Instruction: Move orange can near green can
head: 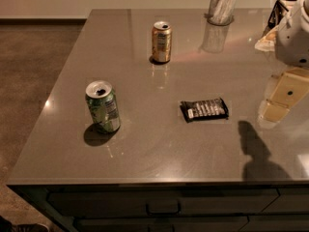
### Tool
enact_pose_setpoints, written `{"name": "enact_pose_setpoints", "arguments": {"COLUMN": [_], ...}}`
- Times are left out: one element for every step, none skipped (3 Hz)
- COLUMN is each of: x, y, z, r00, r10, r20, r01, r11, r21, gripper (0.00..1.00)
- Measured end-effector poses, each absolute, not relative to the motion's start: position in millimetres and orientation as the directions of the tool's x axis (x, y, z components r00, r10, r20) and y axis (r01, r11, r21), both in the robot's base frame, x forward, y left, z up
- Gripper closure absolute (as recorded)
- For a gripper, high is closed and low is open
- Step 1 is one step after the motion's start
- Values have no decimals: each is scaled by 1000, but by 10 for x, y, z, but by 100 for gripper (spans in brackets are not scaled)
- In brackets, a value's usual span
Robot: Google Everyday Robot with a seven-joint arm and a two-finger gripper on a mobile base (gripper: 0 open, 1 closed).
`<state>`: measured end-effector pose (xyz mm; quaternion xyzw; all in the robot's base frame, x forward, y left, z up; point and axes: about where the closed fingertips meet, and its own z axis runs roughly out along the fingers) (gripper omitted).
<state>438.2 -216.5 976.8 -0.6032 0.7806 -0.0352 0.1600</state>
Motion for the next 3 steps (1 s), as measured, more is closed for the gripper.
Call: {"name": "enact_pose_setpoints", "arguments": {"x": [4382,4494,4866], "y": [-2165,-2110,-1808], "z": [9768,9660,9413], "r00": [-221,-260,-312], "r10": [-953,-946,-936], "r20": [-207,-193,-165], "r01": [-930,-941,-940], "r11": [270,293,329], "r21": [-248,-170,-90], "gripper": [0,0,0]}}
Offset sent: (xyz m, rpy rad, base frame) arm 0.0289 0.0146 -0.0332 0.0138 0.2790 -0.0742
